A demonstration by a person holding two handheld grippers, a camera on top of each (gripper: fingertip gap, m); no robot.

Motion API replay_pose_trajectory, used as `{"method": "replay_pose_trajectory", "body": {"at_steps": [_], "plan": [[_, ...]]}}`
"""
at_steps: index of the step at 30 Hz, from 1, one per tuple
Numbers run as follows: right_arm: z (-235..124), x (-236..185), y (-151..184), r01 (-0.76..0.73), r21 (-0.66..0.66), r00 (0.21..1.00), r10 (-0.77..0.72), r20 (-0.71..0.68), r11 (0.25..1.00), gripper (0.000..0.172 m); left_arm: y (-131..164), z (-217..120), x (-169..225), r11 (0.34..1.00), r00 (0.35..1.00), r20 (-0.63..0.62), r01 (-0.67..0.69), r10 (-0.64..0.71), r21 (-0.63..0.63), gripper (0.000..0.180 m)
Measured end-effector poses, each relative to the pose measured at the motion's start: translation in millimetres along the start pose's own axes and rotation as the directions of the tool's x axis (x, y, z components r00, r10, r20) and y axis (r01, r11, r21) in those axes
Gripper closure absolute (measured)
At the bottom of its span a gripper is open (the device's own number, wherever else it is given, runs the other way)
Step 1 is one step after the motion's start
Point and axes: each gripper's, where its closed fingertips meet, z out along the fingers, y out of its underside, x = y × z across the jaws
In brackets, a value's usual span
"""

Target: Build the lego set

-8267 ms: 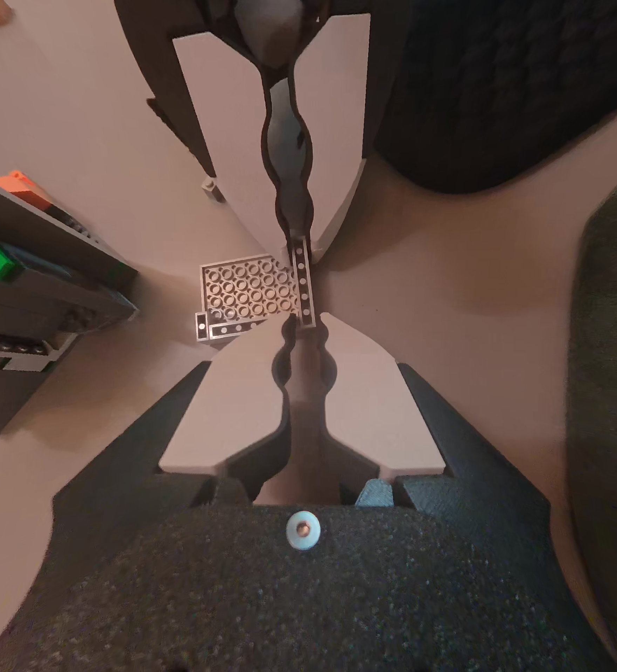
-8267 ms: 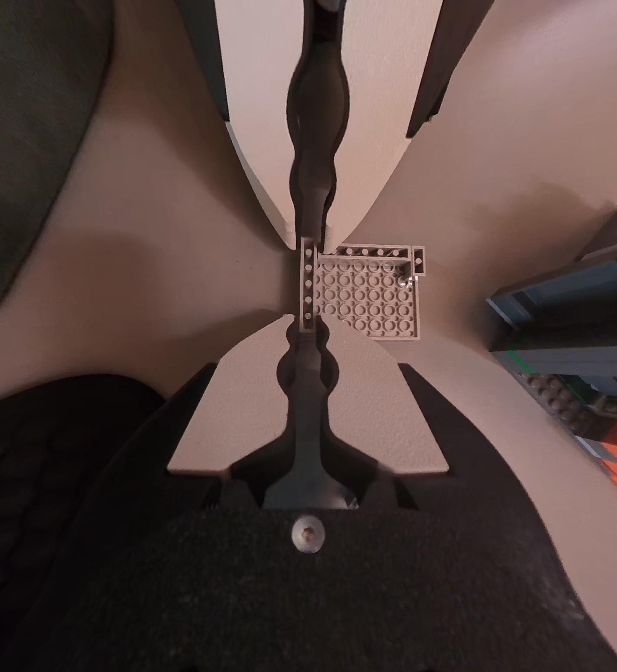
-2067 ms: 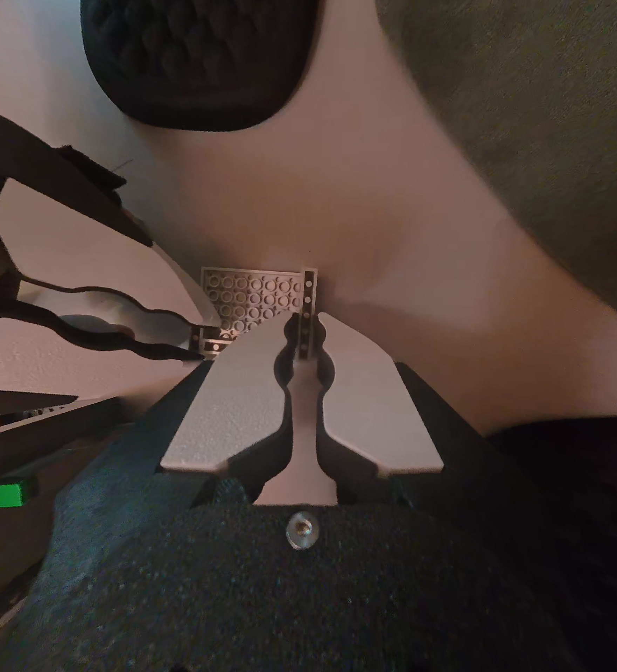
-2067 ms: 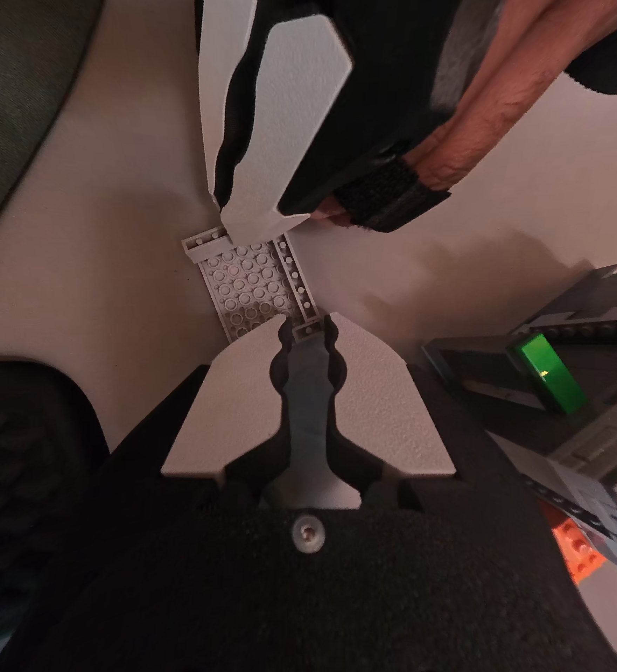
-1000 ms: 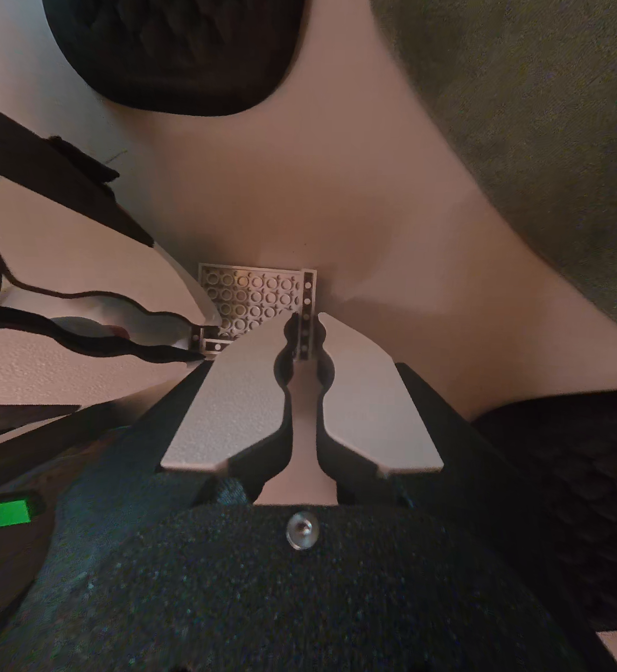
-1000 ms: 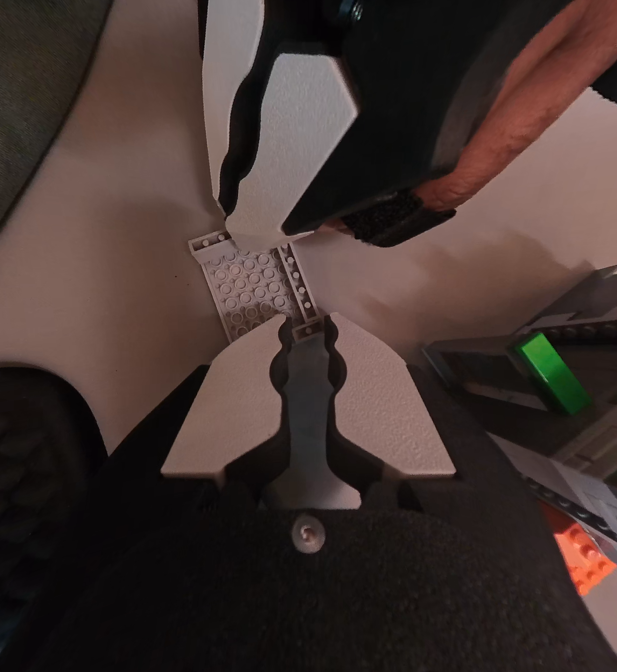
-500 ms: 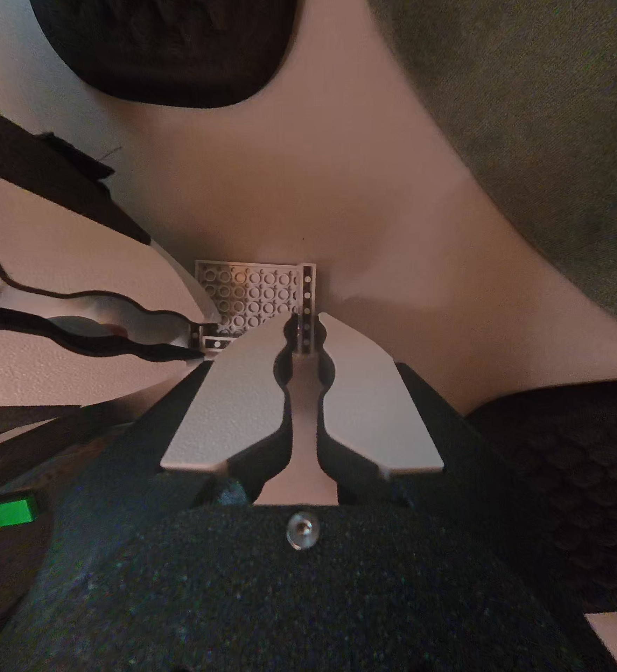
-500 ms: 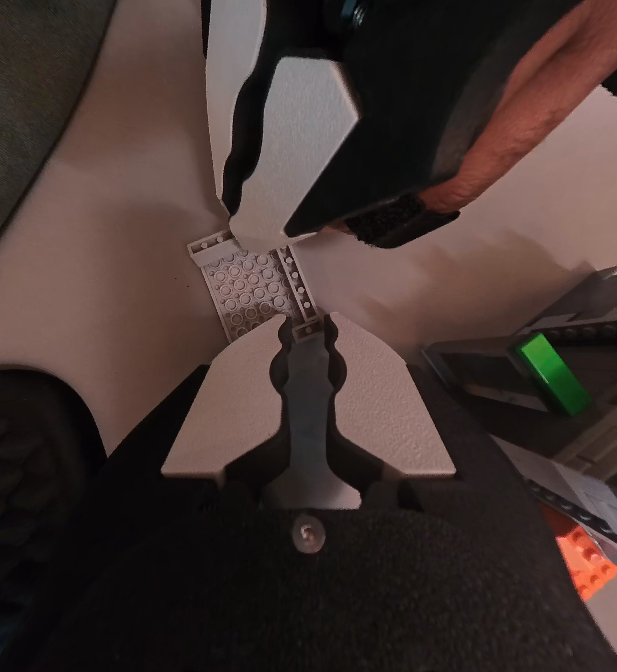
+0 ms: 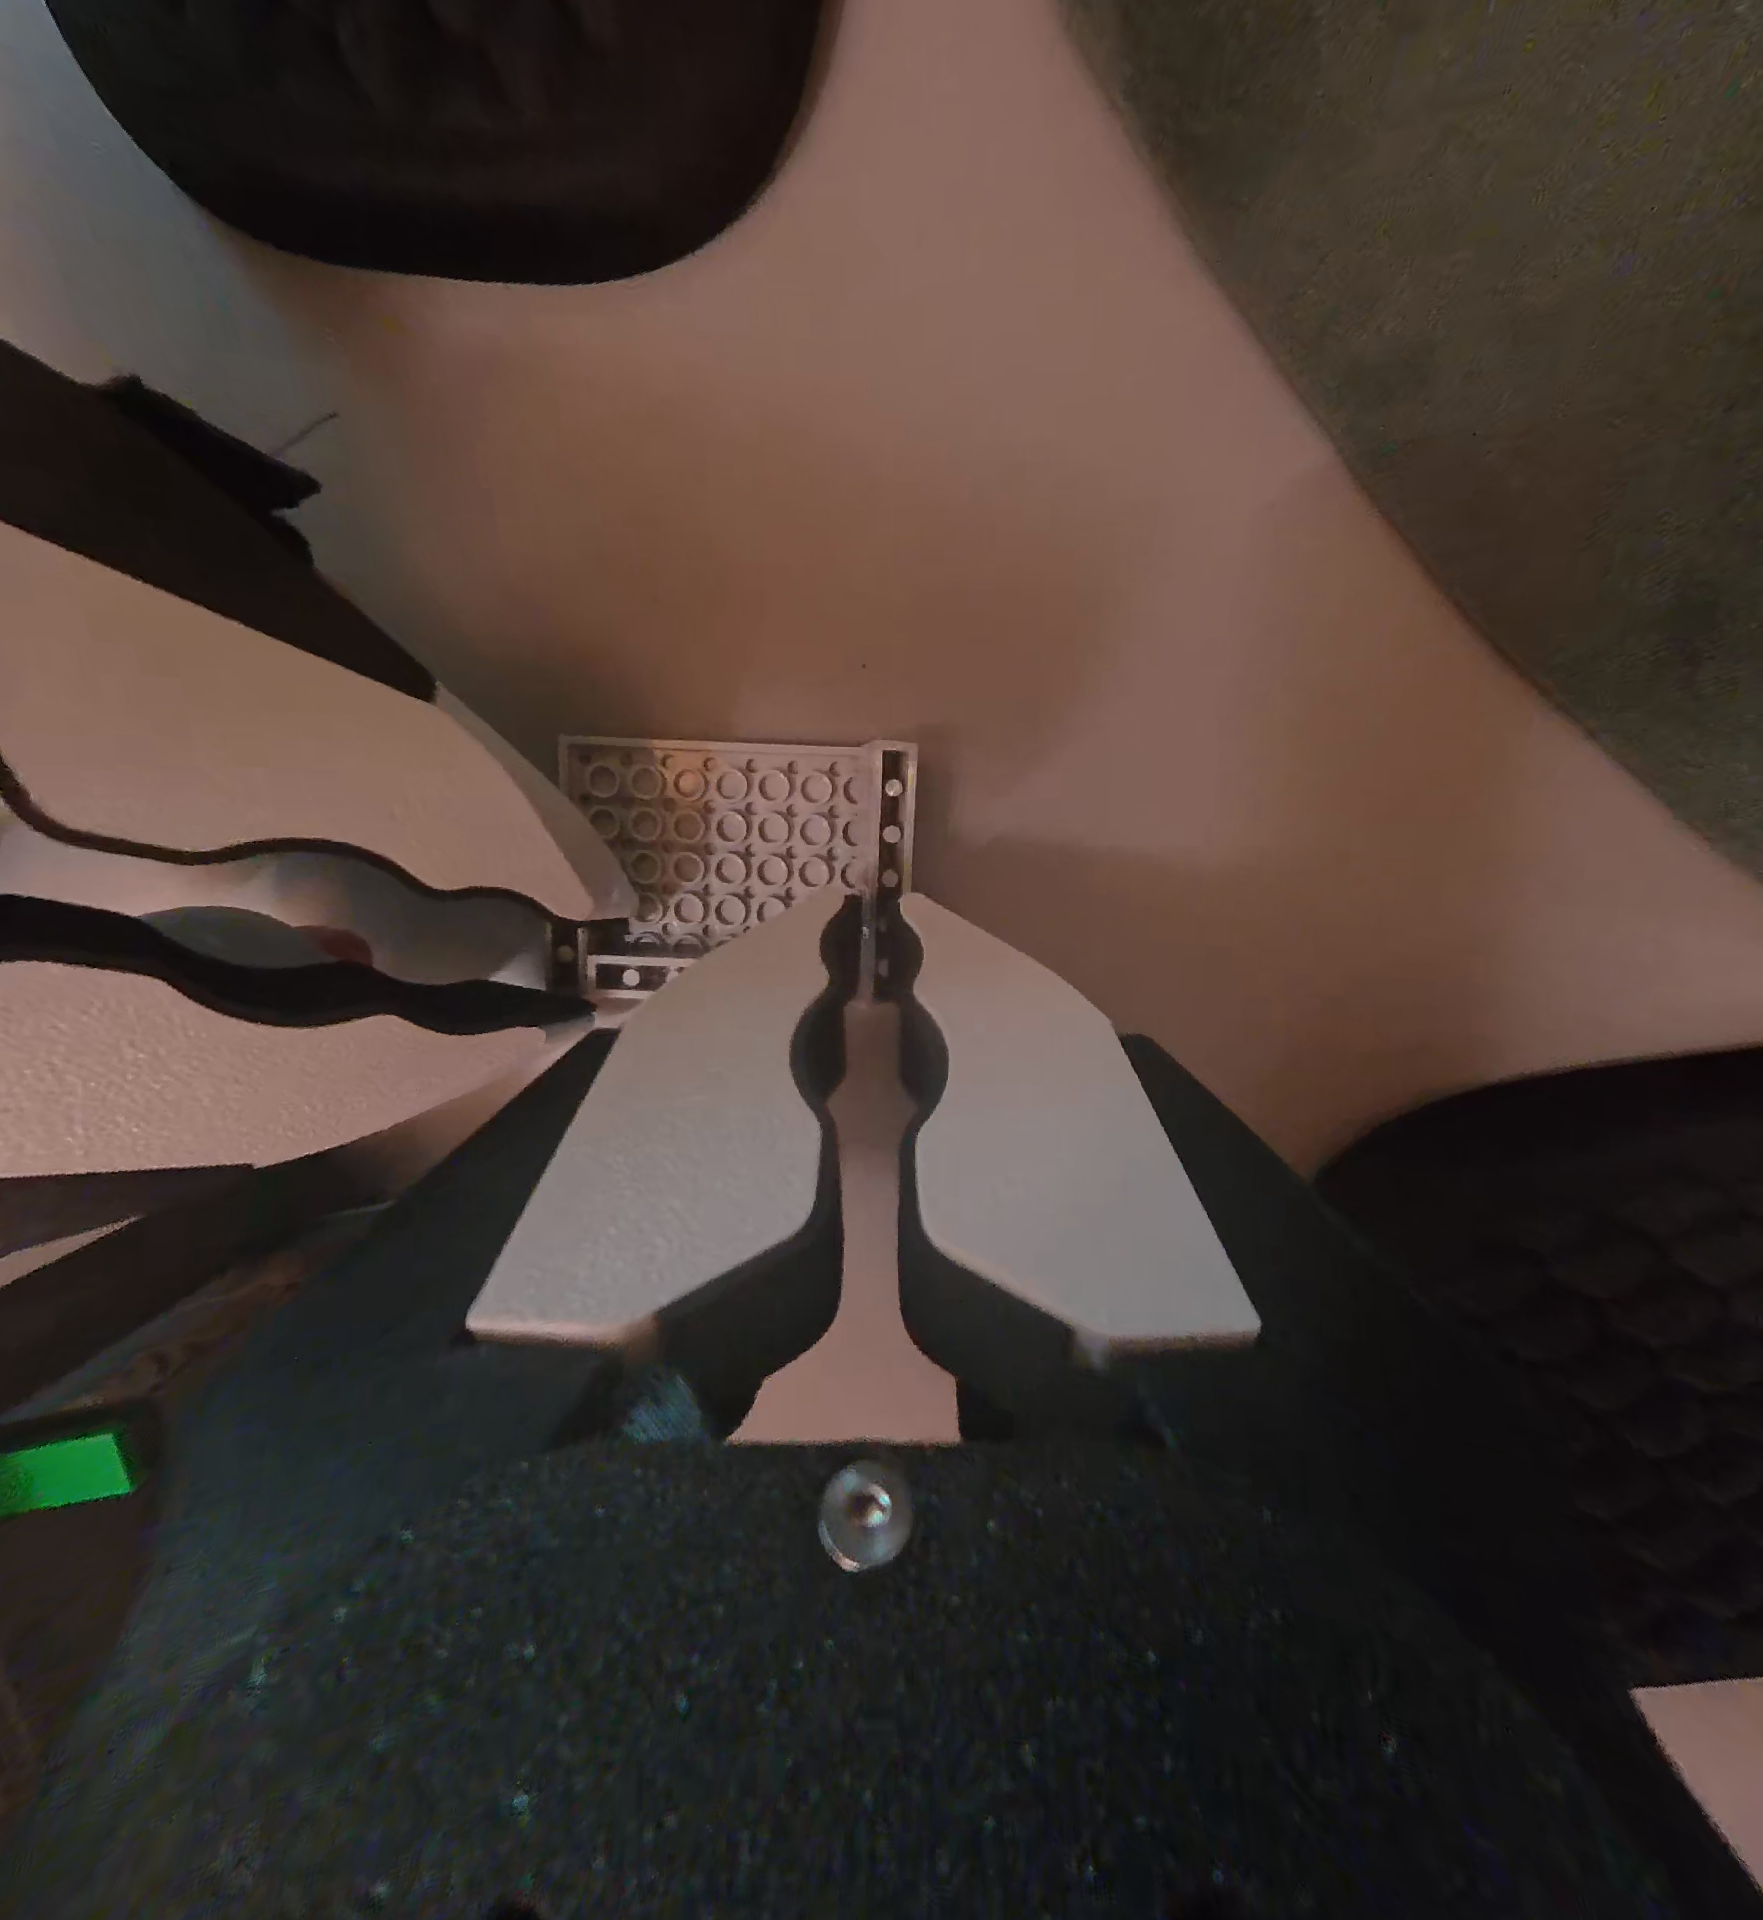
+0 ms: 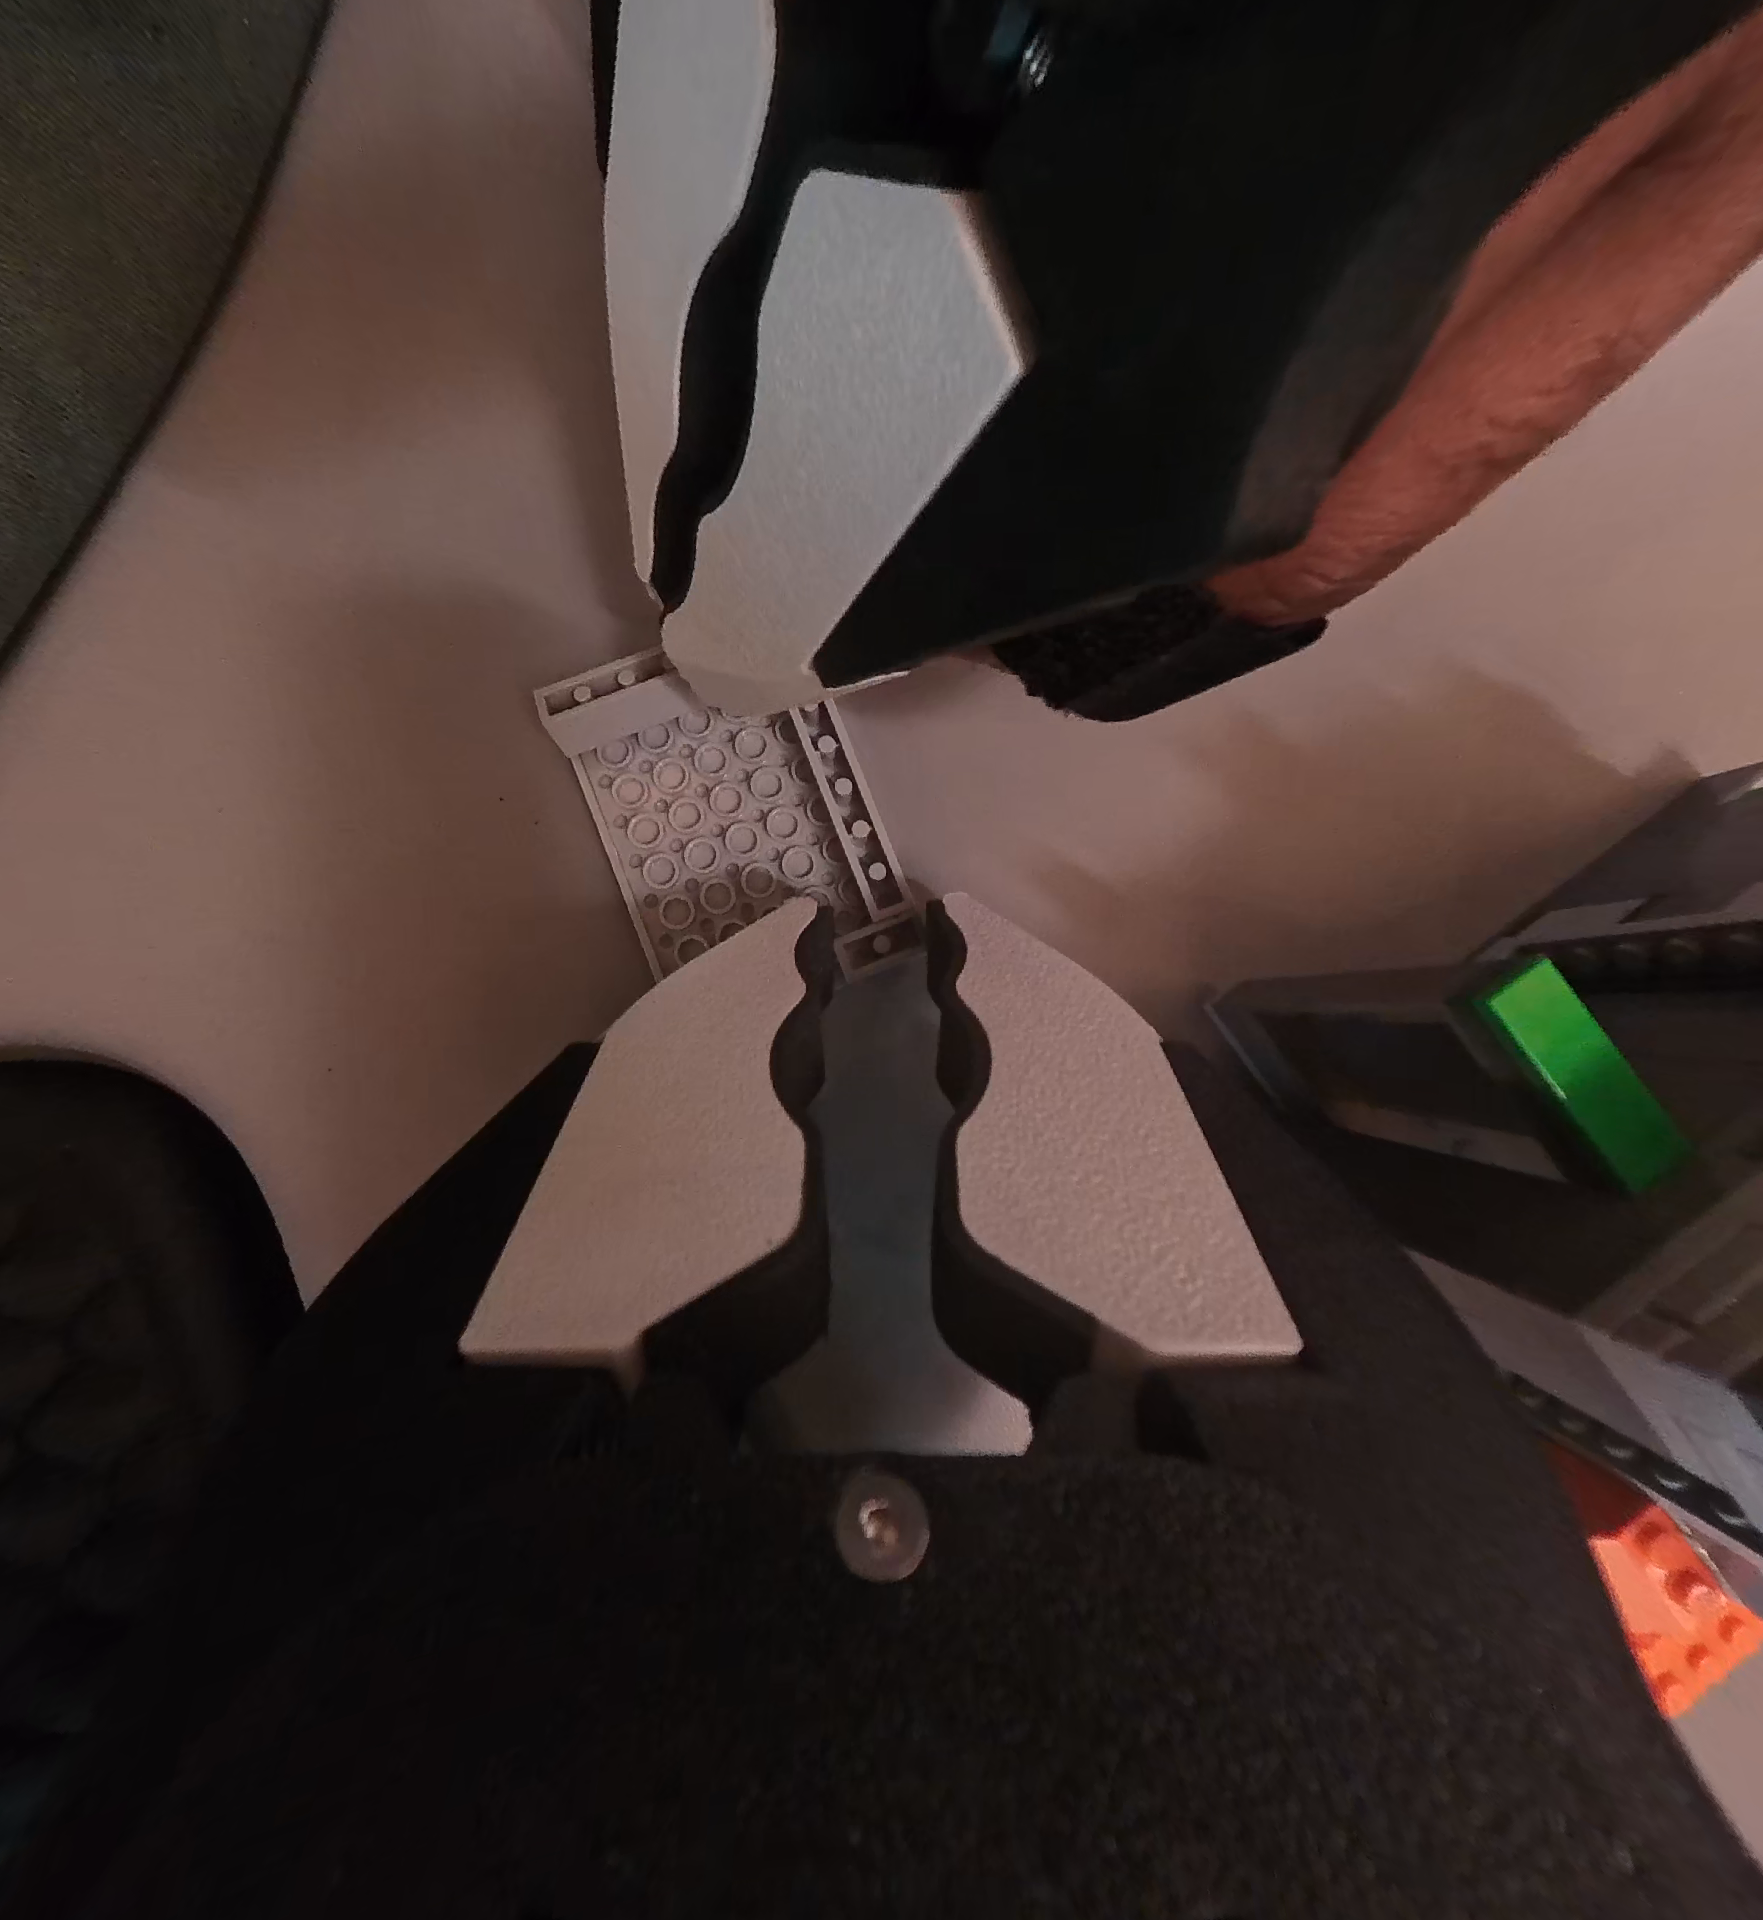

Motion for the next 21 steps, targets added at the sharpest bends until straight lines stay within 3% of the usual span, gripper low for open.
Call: {"method": "replay_pose_trajectory", "body": {"at_steps": [21], "plan": [[0.5, 0.0, -0.6, 0.0, 0.008, 1.0, 0.0, -0.001, 1.0, 0.155, -1.7, -3.6, -7.2, 1.0, 0.999, 0.037, 0.002, -0.002, 0.007, 0.176]]}}
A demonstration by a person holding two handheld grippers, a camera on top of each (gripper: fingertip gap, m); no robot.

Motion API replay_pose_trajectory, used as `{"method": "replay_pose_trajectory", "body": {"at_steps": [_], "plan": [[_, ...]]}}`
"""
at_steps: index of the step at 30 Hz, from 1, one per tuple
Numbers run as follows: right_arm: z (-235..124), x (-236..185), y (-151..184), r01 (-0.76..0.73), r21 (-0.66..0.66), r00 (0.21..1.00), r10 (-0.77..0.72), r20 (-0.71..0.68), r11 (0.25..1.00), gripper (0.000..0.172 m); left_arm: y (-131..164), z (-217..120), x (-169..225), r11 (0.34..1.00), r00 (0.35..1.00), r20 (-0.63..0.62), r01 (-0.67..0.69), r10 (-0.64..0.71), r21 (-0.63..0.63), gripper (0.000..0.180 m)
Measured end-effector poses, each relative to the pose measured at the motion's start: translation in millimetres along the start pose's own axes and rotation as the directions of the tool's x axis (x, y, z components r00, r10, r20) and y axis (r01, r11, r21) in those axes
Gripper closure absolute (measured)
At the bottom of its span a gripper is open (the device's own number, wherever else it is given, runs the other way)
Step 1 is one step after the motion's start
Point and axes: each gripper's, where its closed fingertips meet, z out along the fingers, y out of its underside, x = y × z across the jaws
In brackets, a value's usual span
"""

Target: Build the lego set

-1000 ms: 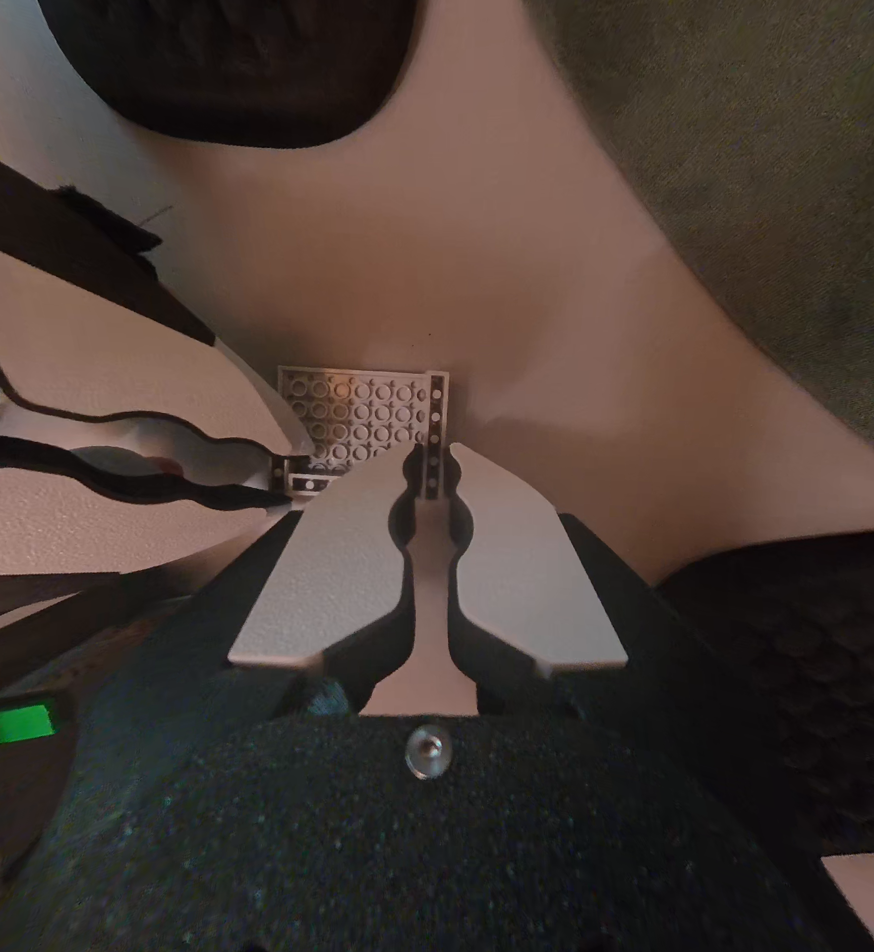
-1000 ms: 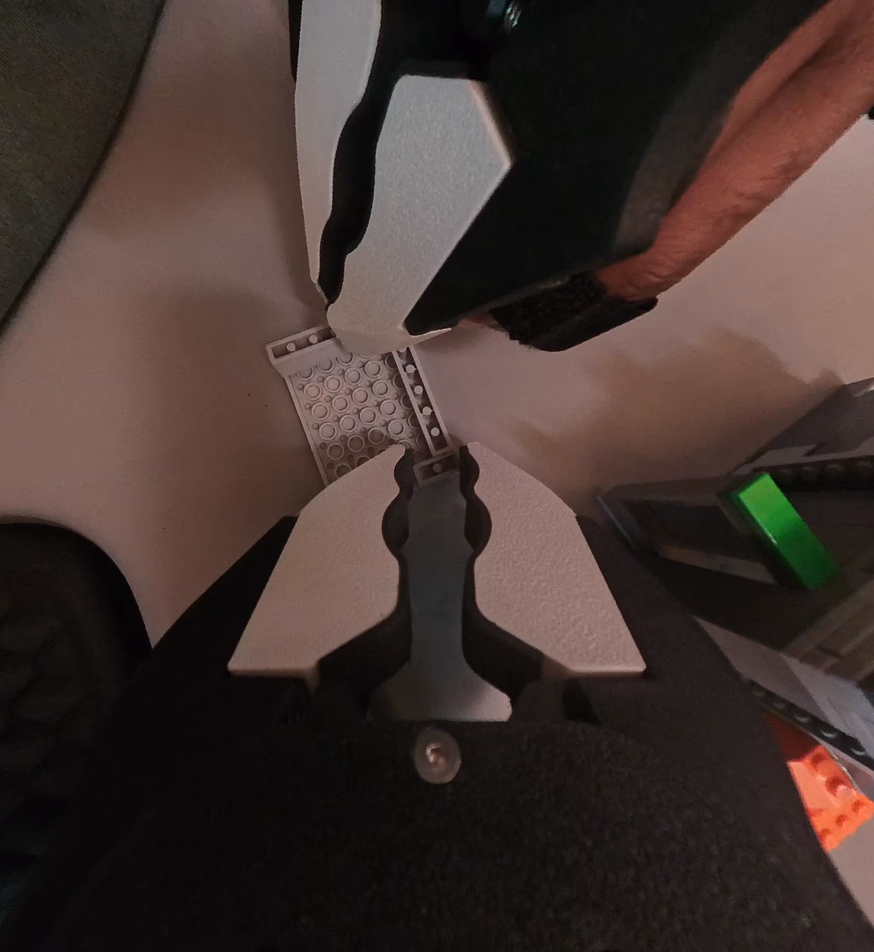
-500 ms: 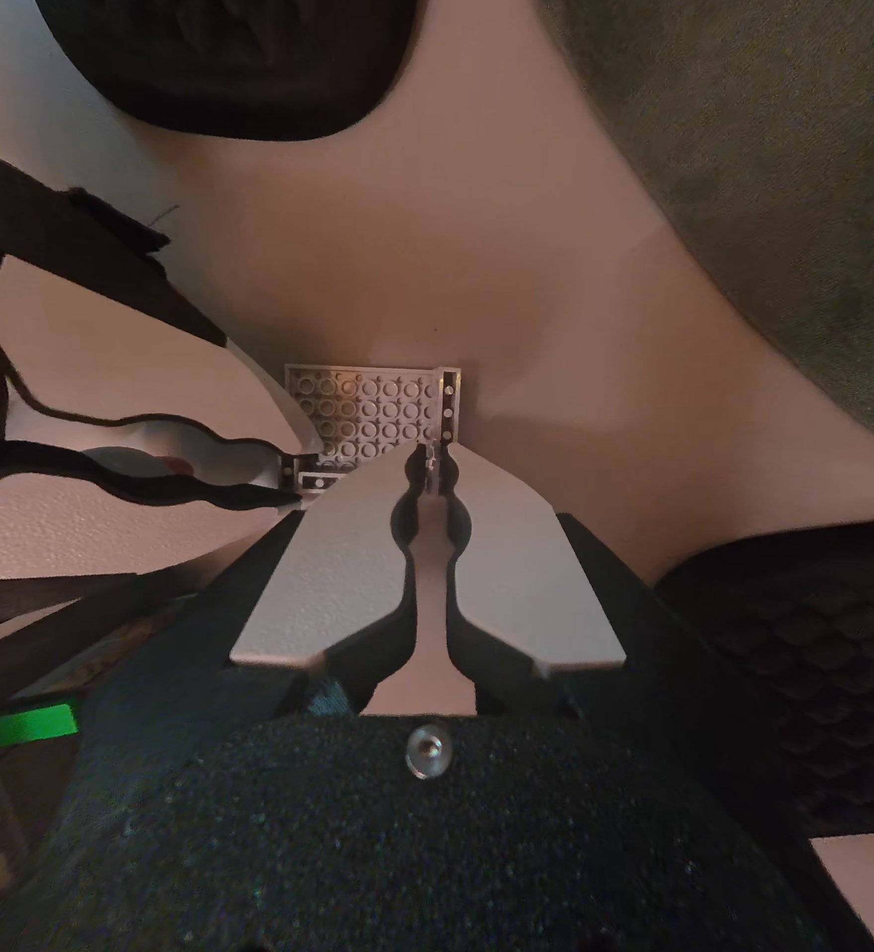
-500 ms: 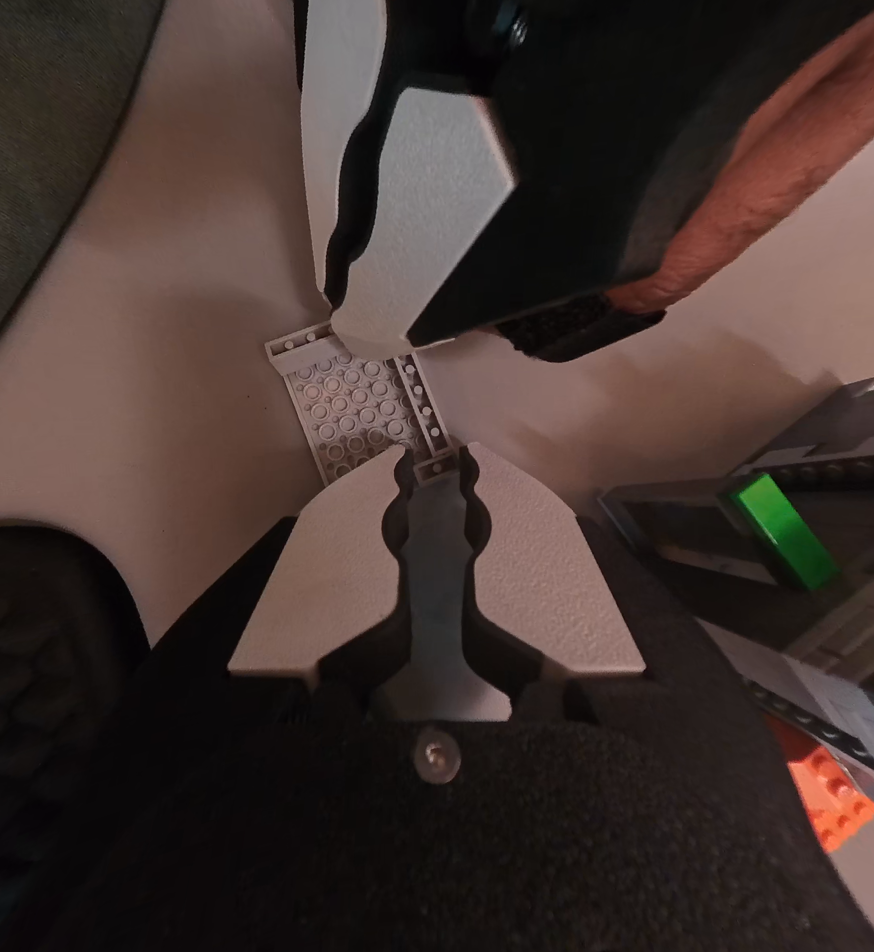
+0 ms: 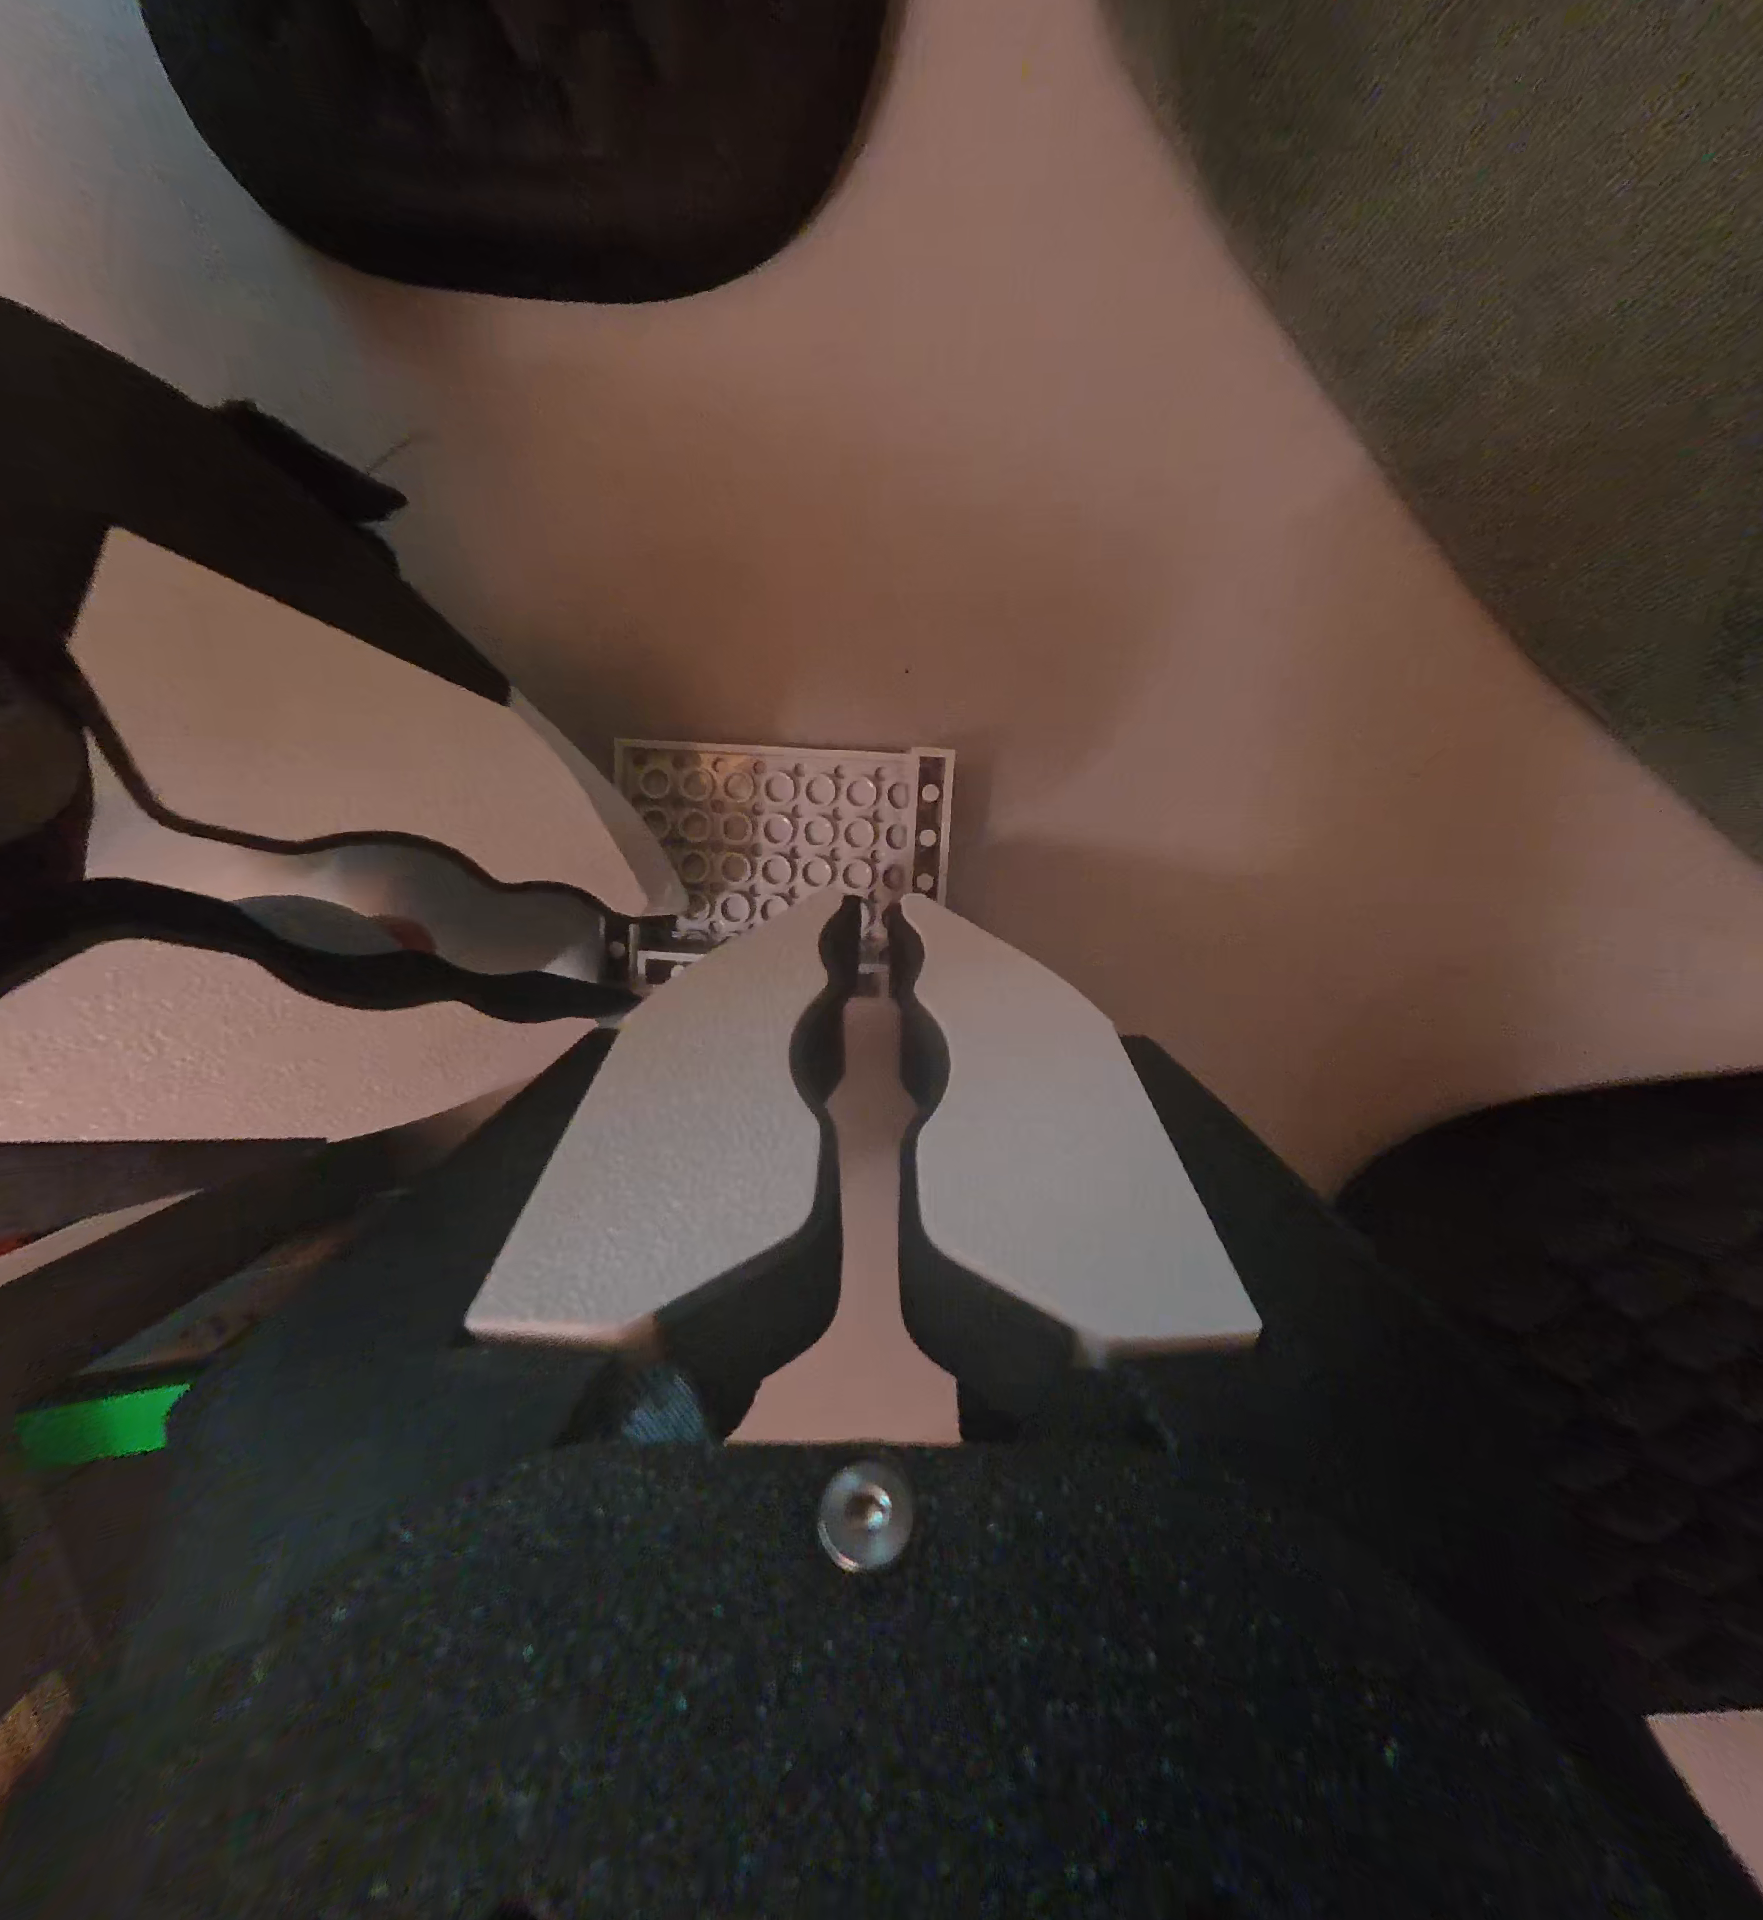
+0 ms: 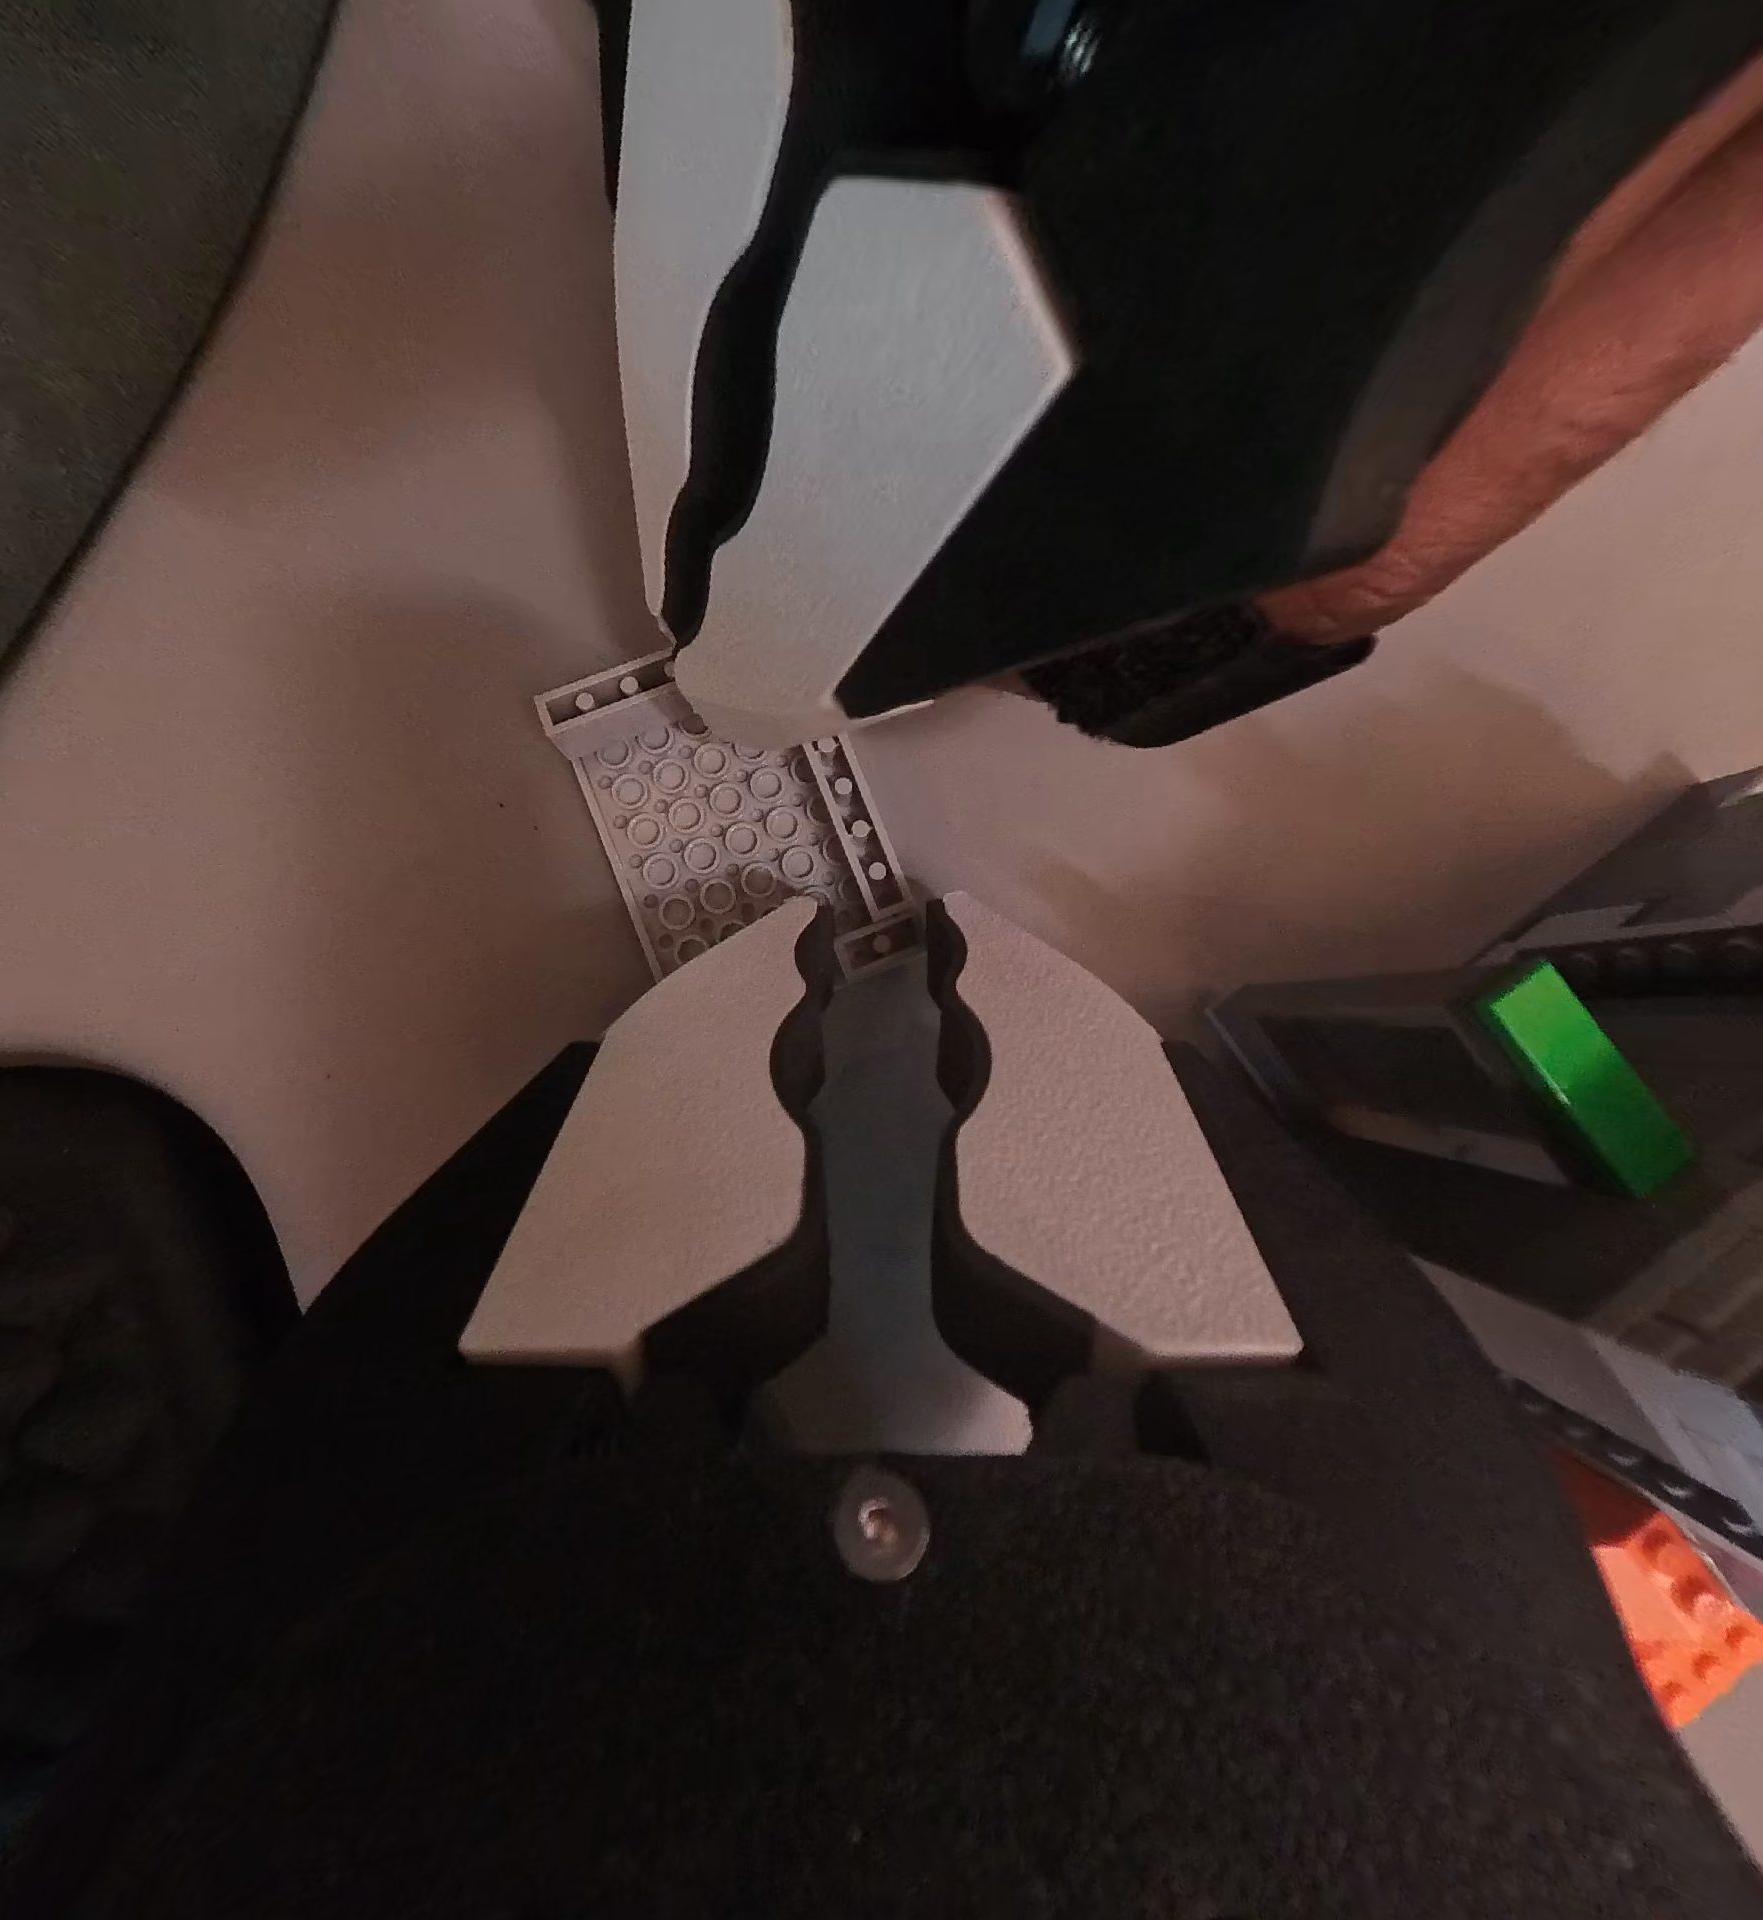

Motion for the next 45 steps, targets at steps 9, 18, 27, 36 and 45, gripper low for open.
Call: {"method": "replay_pose_trajectory", "body": {"at_steps": [9, 18, 27, 36, 45], "plan": [[-0.3, -0.5, -0.9, -0.04, 0.039, 0.999, 0.04, 0.017, 0.998, 0.155, -4.4, -32.0, -12.3, 0.992, 0.98, 0.183, 0.064, -0.084, 0.113, 0.174], [-12.8, -7.2, -7.2, -0.163, 0.15, 0.983, 0.148, 0.105, 0.975, 0.155, -15.7, -58.0, 6.6, 0.951, 0.871, 0.451, 0.059, -0.197, 0.303, 0.164], [-8.3, -8.3, 2.1, -0.213, 0.12, 0.975, 0.202, 0.093, 0.97, 0.155, -7.5, -29.8, 23.2, 0.95, 0.847, 0.476, 0.102, -0.239, 0.295, 0.164], [-4.1, -11.0, 4.8, -0.116, 0.029, 0.993, 0.115, 0.023, 0.993, 0.154, -1.3, -1.7, 20.0, 0.962, 0.877, 0.419, 0.15, -0.236, 0.228, 0.166], [-4.1, -9.6, 3.5, -0.043, -0.032, 0.999, 0.043, -0.003, 0.999, 0.149, 0.0, 6.6, 12.6, 0.966, 0.884, 0.407, 0.155, -0.228, 0.206, 0.167]]}}
